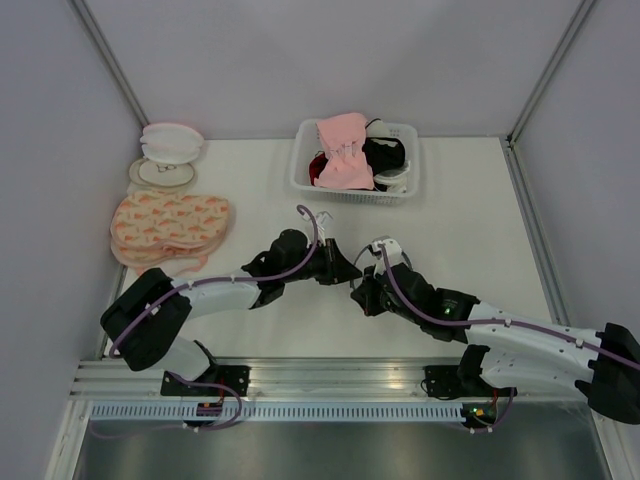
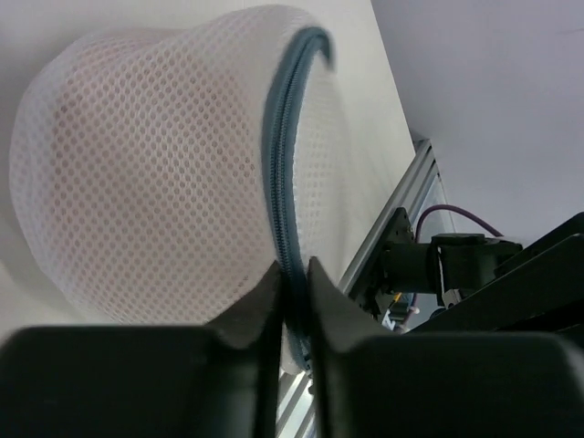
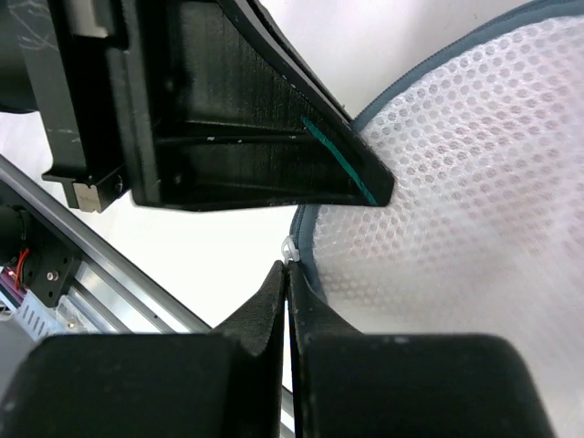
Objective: Unzip the laundry bag and remove the bra
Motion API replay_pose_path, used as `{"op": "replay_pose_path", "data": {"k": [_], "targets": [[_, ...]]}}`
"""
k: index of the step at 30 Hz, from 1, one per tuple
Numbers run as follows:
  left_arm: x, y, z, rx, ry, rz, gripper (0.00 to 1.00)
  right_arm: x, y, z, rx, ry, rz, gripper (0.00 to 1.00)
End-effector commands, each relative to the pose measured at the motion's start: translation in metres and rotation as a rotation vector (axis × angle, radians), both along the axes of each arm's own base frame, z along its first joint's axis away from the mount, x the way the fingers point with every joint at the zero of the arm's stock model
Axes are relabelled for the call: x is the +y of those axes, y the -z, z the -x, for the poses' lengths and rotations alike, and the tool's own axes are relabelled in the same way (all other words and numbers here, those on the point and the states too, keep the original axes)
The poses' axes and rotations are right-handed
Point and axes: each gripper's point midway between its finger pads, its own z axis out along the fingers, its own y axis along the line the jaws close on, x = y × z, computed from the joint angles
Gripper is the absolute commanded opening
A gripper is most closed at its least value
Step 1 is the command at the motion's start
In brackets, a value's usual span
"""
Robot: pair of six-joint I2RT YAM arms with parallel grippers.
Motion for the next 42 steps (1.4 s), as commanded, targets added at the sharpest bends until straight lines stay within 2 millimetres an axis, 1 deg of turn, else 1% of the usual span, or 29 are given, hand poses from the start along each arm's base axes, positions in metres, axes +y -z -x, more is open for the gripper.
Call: {"op": "replay_pose_path", "data": {"k": [1, 3, 5, 6, 7, 8, 12, 13, 15, 16, 19, 20, 21, 22, 23, 24, 25, 26, 28, 29, 30, 31, 32, 35, 38, 42], "targets": [[-0.002, -0.017, -0.005, -0.052, -0.014, 0.048, 0.12, 0.002, -0.007, 0.002, -0.016, -0.022, -0.029, 0.01], [0.001, -0.016, -0.008, -0.051, -0.035, 0.028, 0.02, 0.004, -0.005, 0.006, -0.001, -0.040, -0.033, 0.00], [0.001, -0.018, -0.011, -0.058, -0.045, 0.022, 0.02, 0.008, -0.001, 0.014, 0.023, -0.083, -0.032, 0.01], [0.003, -0.015, -0.013, -0.053, -0.055, 0.007, 0.02, 0.008, 0.006, 0.018, 0.052, -0.103, -0.008, 0.00], [0.005, -0.016, -0.016, -0.056, -0.064, 0.007, 0.02, 0.011, 0.010, 0.028, 0.088, -0.147, -0.004, 0.00], [0.006, -0.016, -0.017, -0.054, -0.067, 0.006, 0.02, 0.011, 0.016, 0.032, 0.116, -0.163, 0.014, 0.01], [0.016, -0.019, -0.025, -0.054, -0.094, 0.015, 0.02, -0.001, 0.043, 0.046, 0.206, -0.143, 0.092, 0.00], [0.018, -0.023, -0.025, -0.059, -0.099, 0.022, 0.02, -0.007, 0.051, 0.045, 0.218, -0.123, 0.116, 0.00], [0.021, -0.026, -0.027, -0.060, -0.106, 0.028, 0.02, -0.014, 0.060, 0.046, 0.240, -0.093, 0.147, 0.00], [0.025, -0.029, -0.030, -0.062, -0.115, 0.034, 0.02, -0.018, 0.066, 0.044, 0.244, -0.069, 0.173, 0.00], [0.033, -0.035, -0.033, -0.071, -0.132, 0.038, 0.02, -0.032, 0.075, 0.039, 0.257, 0.010, 0.233, 0.00], [0.035, -0.036, -0.034, -0.072, -0.133, 0.036, 0.02, -0.038, 0.075, 0.030, 0.232, 0.064, 0.264, 0.00], [0.038, -0.040, -0.035, -0.077, -0.139, 0.043, 0.02, -0.045, 0.077, 0.028, 0.232, 0.095, 0.296, 0.00], [0.040, -0.039, -0.035, -0.076, -0.141, 0.042, 0.02, -0.047, 0.076, 0.024, 0.229, 0.129, 0.308, 0.00], [0.041, -0.040, -0.035, -0.075, -0.138, 0.045, 0.02, -0.058, 0.076, 0.017, 0.204, 0.184, 0.348, 0.00], [0.043, -0.040, -0.035, -0.076, -0.140, 0.046, 0.02, -0.063, 0.076, 0.012, 0.197, 0.218, 0.363, 0.00], [0.044, -0.039, -0.034, -0.073, -0.139, 0.045, 0.02, -0.064, 0.071, 0.005, 0.182, 0.259, 0.363, 0.00], [0.045, -0.038, -0.033, -0.072, -0.140, 0.042, 0.02, -0.075, 0.068, -0.002, 0.152, 0.318, 0.394, 0.00], [0.046, -0.035, -0.031, -0.067, -0.135, 0.036, 0.02, -0.083, 0.057, -0.013, 0.111, 0.390, 0.402, 0.00], [0.047, -0.034, -0.031, -0.067, -0.134, 0.035, 0.02, -0.091, 0.056, -0.014, 0.109, 0.425, 0.422, 0.01], [0.049, -0.033, -0.031, -0.066, -0.137, 0.032, 0.02, -0.099, 0.050, -0.020, 0.071, 0.472, 0.437, 0.00], [0.050, -0.032, -0.030, -0.065, -0.137, 0.031, 0.02, -0.101, 0.043, -0.025, 0.058, 0.499, 0.428, 0.00], [0.051, -0.031, -0.030, -0.063, -0.138, 0.030, 0.02, -0.107, 0.042, -0.026, 0.051, 0.517, 0.445, 0.00], [0.051, -0.031, -0.028, -0.062, -0.131, 0.033, 0.02, -0.114, 0.038, -0.031, 0.038, 0.539, 0.467, 0.01], [0.052, -0.031, -0.027, -0.065, -0.125, 0.035, 0.02, -0.124, 0.043, -0.031, 0.040, 0.565, 0.514, 0.00], [0.053, -0.033, -0.026, -0.070, -0.122, 0.038, 0.02, -0.131, 0.050, -0.032, 0.047, 0.599, 0.562, 0.01]]}}
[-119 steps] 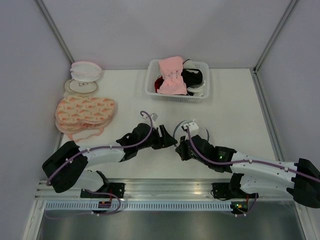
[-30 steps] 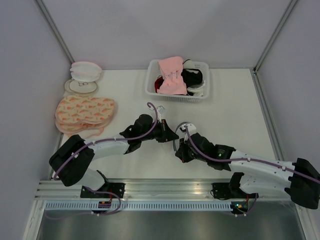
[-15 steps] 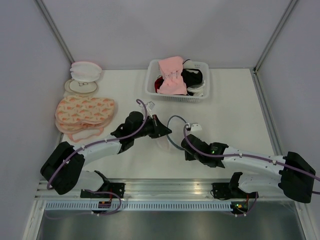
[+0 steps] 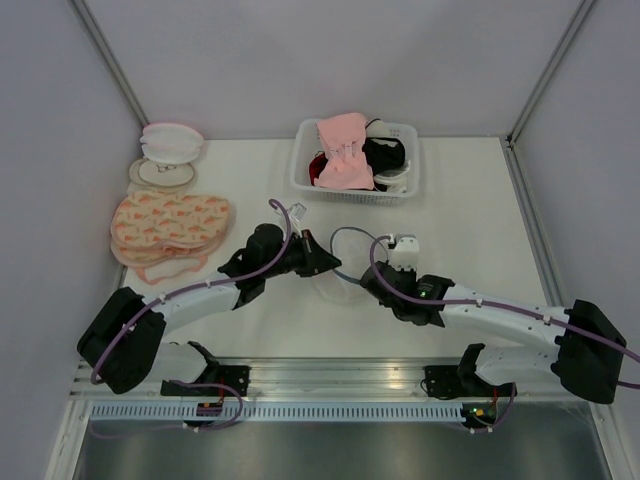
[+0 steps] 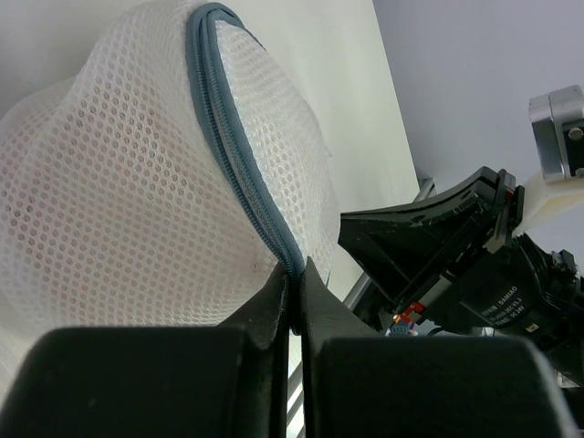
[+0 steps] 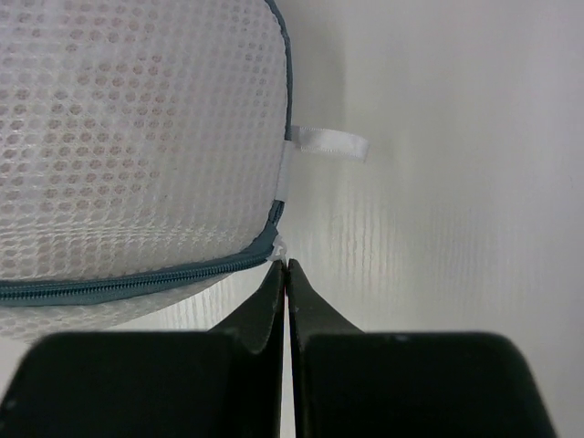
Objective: Unzip the laundry bag and remove the bra
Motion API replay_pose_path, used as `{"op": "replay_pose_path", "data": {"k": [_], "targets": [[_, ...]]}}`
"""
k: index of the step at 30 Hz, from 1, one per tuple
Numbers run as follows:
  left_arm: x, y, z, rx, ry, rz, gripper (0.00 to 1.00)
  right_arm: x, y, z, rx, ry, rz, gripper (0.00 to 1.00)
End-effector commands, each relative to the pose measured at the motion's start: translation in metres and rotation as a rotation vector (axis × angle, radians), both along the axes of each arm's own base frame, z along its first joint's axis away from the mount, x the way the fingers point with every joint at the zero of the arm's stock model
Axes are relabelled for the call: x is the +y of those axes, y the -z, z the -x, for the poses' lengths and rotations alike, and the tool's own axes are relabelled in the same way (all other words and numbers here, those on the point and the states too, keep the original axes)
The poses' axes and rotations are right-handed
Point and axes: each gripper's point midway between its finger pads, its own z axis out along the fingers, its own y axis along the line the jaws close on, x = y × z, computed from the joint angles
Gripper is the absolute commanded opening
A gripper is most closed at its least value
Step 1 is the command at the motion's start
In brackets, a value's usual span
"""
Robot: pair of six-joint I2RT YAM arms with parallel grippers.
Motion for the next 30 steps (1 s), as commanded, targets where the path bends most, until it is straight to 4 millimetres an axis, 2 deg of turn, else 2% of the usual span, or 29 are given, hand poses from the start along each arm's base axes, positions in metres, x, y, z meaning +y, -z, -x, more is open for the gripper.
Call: {"op": "replay_pose_path", "data": {"k": [1, 5, 10, 14, 17, 18, 20, 21, 22, 24, 26, 27, 28, 29, 30], "targets": [[0.006, -0.016, -0.001, -0.073, 0.006, 0.024, 0.02, -0.045, 0.006, 0.000, 0.000, 0.094, 0.202, 0.00], [0.011, -0.015, -0.002, -0.075, 0.007, 0.012, 0.02, -0.049, 0.002, -0.001, -0.004, 0.118, 0.221, 0.01], [0.026, -0.019, -0.010, -0.101, -0.020, -0.014, 0.02, -0.056, -0.010, -0.001, -0.037, 0.143, 0.221, 0.00], [0.026, -0.022, -0.008, -0.097, -0.002, -0.006, 0.02, -0.051, -0.016, -0.001, -0.043, 0.112, 0.176, 0.01], [0.026, -0.020, -0.002, -0.077, 0.011, 0.015, 0.20, -0.048, -0.020, 0.000, -0.051, 0.095, 0.141, 0.00], [0.025, -0.023, 0.002, -0.073, 0.019, 0.034, 0.35, -0.048, -0.021, 0.001, -0.050, 0.089, 0.135, 0.00], [0.028, -0.020, 0.006, -0.062, 0.010, 0.042, 0.60, -0.048, -0.024, 0.001, -0.058, 0.081, 0.124, 0.01], [0.030, -0.019, 0.007, -0.054, -0.005, 0.046, 0.77, -0.049, -0.024, 0.002, -0.054, 0.079, 0.125, 0.01], [0.033, -0.027, 0.009, -0.073, -0.014, 0.062, 0.83, -0.050, -0.024, 0.003, -0.053, 0.082, 0.129, 0.01], [0.041, -0.022, 0.011, -0.064, -0.052, 0.048, 0.94, -0.050, -0.021, 0.005, -0.040, 0.082, 0.133, 0.00], [0.049, -0.025, 0.016, -0.086, -0.069, 0.050, 0.97, -0.049, -0.013, 0.007, -0.014, 0.078, 0.143, 0.08], [0.050, -0.024, 0.018, -0.088, -0.069, 0.043, 0.97, -0.049, -0.010, 0.008, -0.004, 0.078, 0.146, 0.36], [0.052, -0.021, 0.019, -0.085, -0.070, 0.033, 0.97, -0.050, -0.005, 0.009, 0.010, 0.087, 0.166, 0.55], [0.054, -0.015, 0.021, -0.073, -0.069, 0.010, 0.97, -0.051, -0.006, 0.008, 0.011, 0.100, 0.170, 0.68], [0.054, -0.010, 0.021, -0.069, -0.066, -0.003, 0.97, -0.055, -0.004, 0.011, 0.022, 0.123, 0.183, 0.90]]}}
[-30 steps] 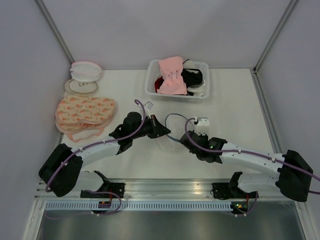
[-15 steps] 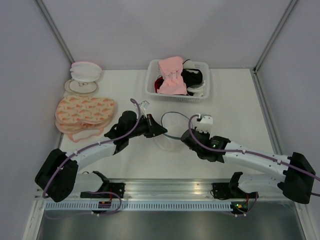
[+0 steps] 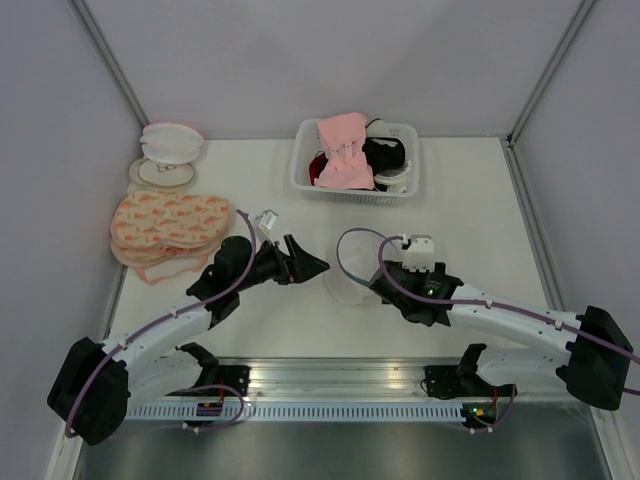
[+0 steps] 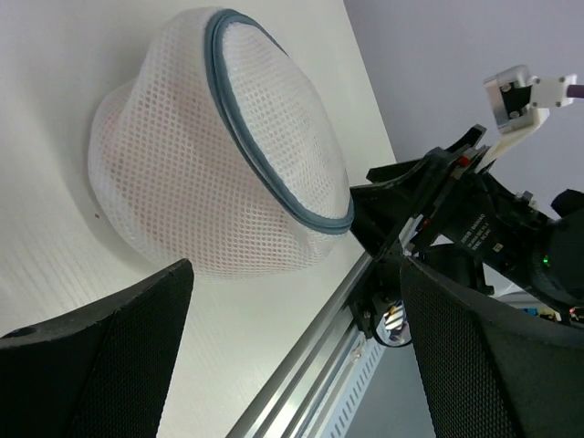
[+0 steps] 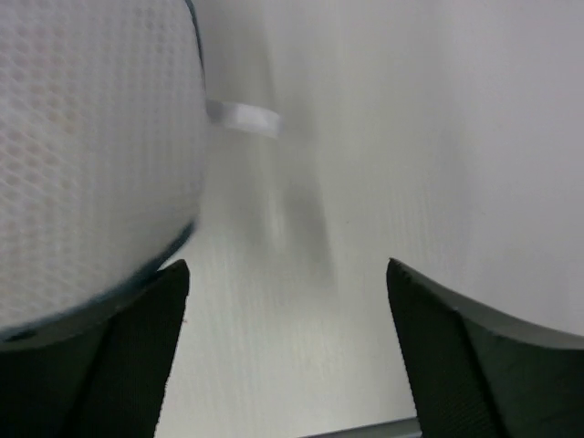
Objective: Unzip the laundry bag and remove the bra
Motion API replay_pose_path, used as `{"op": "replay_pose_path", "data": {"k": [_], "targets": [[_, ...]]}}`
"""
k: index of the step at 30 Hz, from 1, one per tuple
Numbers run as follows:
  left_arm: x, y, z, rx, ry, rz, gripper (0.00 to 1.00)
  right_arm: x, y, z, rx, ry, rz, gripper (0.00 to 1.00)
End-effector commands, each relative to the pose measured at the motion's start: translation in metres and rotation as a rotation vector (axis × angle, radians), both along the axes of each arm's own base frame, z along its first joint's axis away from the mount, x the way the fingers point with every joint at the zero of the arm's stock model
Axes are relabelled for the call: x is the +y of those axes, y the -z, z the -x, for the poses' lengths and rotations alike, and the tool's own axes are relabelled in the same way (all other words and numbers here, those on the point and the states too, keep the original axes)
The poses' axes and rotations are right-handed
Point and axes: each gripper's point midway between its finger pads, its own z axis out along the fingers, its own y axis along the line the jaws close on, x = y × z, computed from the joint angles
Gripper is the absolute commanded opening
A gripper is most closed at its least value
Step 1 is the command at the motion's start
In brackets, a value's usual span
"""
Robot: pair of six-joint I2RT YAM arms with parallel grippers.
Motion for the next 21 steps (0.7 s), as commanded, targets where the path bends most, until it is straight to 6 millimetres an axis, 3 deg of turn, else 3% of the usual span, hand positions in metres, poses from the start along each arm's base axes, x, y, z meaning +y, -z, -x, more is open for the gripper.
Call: {"op": "replay_pose_path", "data": {"k": [1, 3, 10, 11, 14, 15, 16, 21], "targets": [[0.007, 0.019, 0.001, 0.015, -0.022, -0.059, 0.97, -0.014, 0.004, 0.003, 0.017, 0.049, 0.072, 0.97], [0.006, 0.028, 0.002, 0.010, -0.006, -0.073, 0.96, -0.013, -0.004, 0.001, 0.005, 0.059, 0.064, 0.98], [0.008, 0.077, -0.004, 0.010, 0.012, -0.187, 0.92, 0.002, -0.063, -0.006, -0.124, -0.001, -0.108, 0.98], [0.007, 0.091, -0.003, 0.038, 0.025, -0.207, 0.91, 0.005, -0.067, -0.006, -0.130, -0.007, -0.125, 0.98], [-0.003, 0.094, -0.008, 0.034, 0.044, -0.169, 0.91, 0.011, -0.073, -0.006, -0.138, -0.052, -0.149, 0.98], [-0.006, 0.107, -0.009, 0.064, 0.051, -0.178, 0.91, 0.022, -0.076, -0.008, -0.144, -0.077, -0.197, 0.98], [-0.012, 0.099, -0.015, 0.030, 0.054, -0.142, 0.90, 0.026, -0.075, -0.008, -0.141, -0.093, -0.208, 0.98], [-0.031, 0.102, -0.033, 0.039, 0.047, -0.074, 0.89, 0.051, -0.076, -0.012, -0.135, -0.167, -0.261, 0.98]]}}
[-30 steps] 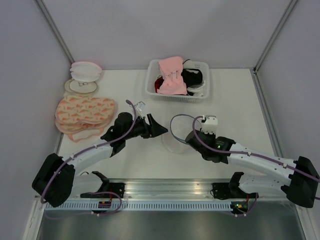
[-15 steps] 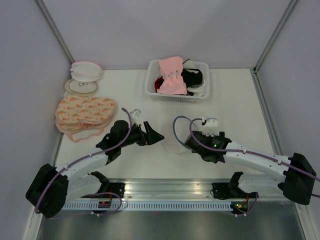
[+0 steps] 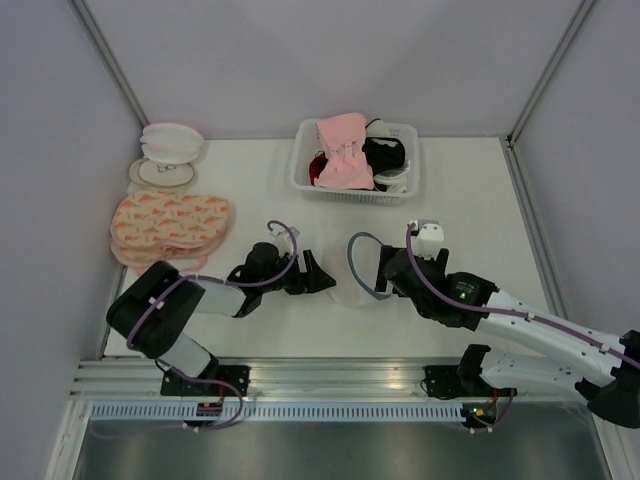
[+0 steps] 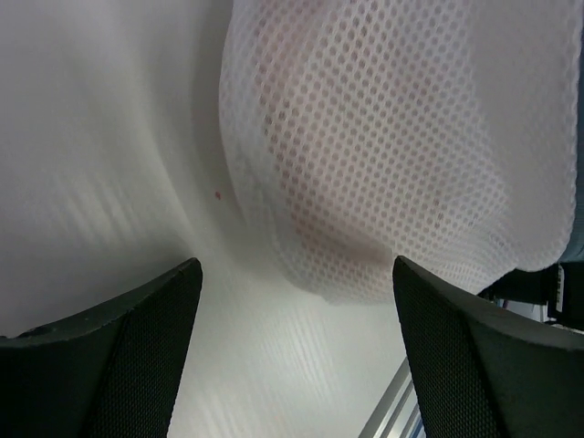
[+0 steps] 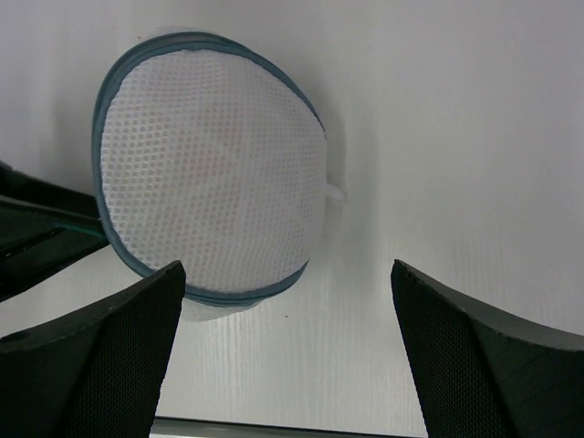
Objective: Unzip the laundry bag and remove the bra
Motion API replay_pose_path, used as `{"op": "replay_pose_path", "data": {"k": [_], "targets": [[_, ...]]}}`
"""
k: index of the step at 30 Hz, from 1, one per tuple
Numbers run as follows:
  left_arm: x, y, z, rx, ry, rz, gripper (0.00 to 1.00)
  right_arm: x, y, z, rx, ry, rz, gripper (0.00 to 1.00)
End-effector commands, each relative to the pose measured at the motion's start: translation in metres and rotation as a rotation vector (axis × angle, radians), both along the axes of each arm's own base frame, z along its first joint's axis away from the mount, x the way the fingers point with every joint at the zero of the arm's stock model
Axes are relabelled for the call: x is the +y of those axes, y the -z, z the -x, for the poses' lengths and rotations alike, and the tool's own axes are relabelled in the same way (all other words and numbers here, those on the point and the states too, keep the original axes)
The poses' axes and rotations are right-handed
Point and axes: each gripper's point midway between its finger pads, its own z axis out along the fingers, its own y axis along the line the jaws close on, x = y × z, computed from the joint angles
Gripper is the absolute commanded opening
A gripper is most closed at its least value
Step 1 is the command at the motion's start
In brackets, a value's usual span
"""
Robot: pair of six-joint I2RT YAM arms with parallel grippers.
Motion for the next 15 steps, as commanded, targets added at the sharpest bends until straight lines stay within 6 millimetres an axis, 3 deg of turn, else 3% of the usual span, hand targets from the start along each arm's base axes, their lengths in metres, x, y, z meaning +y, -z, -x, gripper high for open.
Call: {"op": "replay_pose_path", "data": {"k": [1, 3, 4, 6, 7, 9, 10, 12, 13, 15], "targets": [[-0.022, -0.017, -0.023, -0.073, -0.006, 0.102, 0.88, 0.024, -0.007, -0.004, -0.014, -0.081, -0.046, 0.98], [-0.028, -0.022, -0.031, -0.089, -0.015, 0.135, 0.86, 0.029, -0.008, -0.006, -0.020, -0.090, -0.059, 0.98], [-0.030, -0.015, -0.032, -0.073, -0.017, 0.137, 0.85, 0.030, -0.007, -0.006, -0.021, -0.093, -0.063, 0.98], [-0.038, -0.018, -0.036, -0.072, -0.008, 0.171, 0.76, 0.031, -0.010, -0.008, -0.036, -0.090, -0.071, 0.98], [-0.041, -0.013, -0.035, -0.051, 0.001, 0.175, 0.65, 0.030, -0.011, -0.011, -0.046, -0.079, -0.066, 0.98], [-0.044, -0.014, -0.036, -0.053, 0.011, 0.195, 0.53, 0.029, -0.011, -0.015, -0.057, -0.067, -0.041, 0.98], [-0.045, -0.014, -0.034, -0.045, 0.015, 0.206, 0.38, 0.031, -0.013, -0.017, -0.064, -0.069, -0.037, 0.98], [-0.044, -0.013, -0.031, -0.044, 0.015, 0.219, 0.22, 0.037, -0.010, -0.021, -0.058, -0.082, -0.012, 0.98], [-0.044, -0.013, -0.030, -0.039, 0.012, 0.225, 0.05, 0.042, -0.012, -0.023, -0.061, -0.088, -0.011, 0.98], [-0.041, -0.019, -0.027, -0.049, 0.008, 0.244, 0.02, 0.049, -0.006, -0.028, -0.044, -0.096, 0.015, 0.98]]}}
